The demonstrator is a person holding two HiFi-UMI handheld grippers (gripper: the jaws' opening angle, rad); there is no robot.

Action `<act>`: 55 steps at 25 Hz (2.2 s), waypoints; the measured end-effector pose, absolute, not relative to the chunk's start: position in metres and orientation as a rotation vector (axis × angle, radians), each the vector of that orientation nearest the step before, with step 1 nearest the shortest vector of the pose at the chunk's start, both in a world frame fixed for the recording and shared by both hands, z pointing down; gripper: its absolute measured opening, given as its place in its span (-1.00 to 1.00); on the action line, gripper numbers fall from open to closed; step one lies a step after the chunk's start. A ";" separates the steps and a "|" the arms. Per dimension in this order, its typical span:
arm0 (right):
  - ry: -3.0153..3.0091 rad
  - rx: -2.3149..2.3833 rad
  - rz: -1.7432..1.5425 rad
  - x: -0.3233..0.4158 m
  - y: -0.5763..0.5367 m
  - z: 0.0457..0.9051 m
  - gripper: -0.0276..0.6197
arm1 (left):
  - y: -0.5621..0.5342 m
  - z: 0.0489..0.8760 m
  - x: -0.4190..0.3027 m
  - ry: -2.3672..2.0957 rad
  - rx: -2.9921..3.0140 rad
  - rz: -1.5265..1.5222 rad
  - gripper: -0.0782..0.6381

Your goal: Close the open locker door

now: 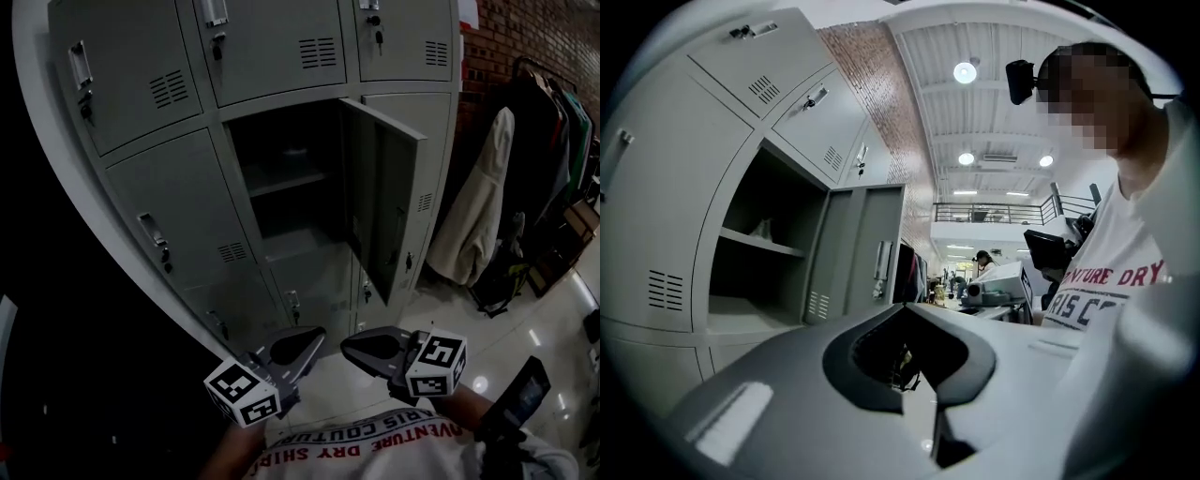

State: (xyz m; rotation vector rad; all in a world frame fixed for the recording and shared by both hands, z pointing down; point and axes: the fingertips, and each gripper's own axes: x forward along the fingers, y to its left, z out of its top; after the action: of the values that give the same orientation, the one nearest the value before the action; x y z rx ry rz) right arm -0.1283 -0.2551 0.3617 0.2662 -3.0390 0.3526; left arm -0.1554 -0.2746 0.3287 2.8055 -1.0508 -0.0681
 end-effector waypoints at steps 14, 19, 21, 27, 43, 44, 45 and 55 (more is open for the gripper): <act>-3.023 0.961 0.132 -0.012 -0.382 0.306 -0.93 | -0.302 0.316 -0.174 -1.047 2.842 -0.072 -0.77; -2.952 1.179 -0.082 0.007 -0.421 0.271 -0.93 | -0.317 0.318 -0.180 -1.003 2.859 -0.045 -0.77; -2.886 1.217 -0.159 0.009 -0.435 0.270 -0.93 | -0.324 0.319 -0.183 -0.990 2.861 -0.039 -0.77; -2.875 1.200 -0.174 -0.005 -0.445 0.277 -0.93 | -0.343 0.321 -0.190 -0.956 2.870 -0.033 -0.77; -3.084 0.746 -0.127 -0.129 -0.410 0.284 -0.93 | -0.352 0.327 -0.219 -0.942 2.857 -0.041 -0.77; -3.082 0.720 -0.130 -0.139 -0.411 0.286 -0.93 | -0.352 0.328 -0.224 -0.955 2.851 -0.043 -0.77; -3.086 0.687 -0.131 -0.151 -0.413 0.287 -0.93 | -0.351 0.329 -0.229 -0.972 2.844 -0.046 -0.77; -2.964 0.584 -0.250 -0.246 -0.460 0.306 -0.93 | -0.357 0.342 -0.285 -1.128 2.735 -0.093 -0.77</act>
State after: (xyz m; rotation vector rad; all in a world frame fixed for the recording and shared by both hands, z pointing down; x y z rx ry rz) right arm -0.2463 -0.4602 0.3064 0.5837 -2.9641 -0.2501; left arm -0.2846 -0.3567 0.3418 2.7351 -1.1279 -0.0930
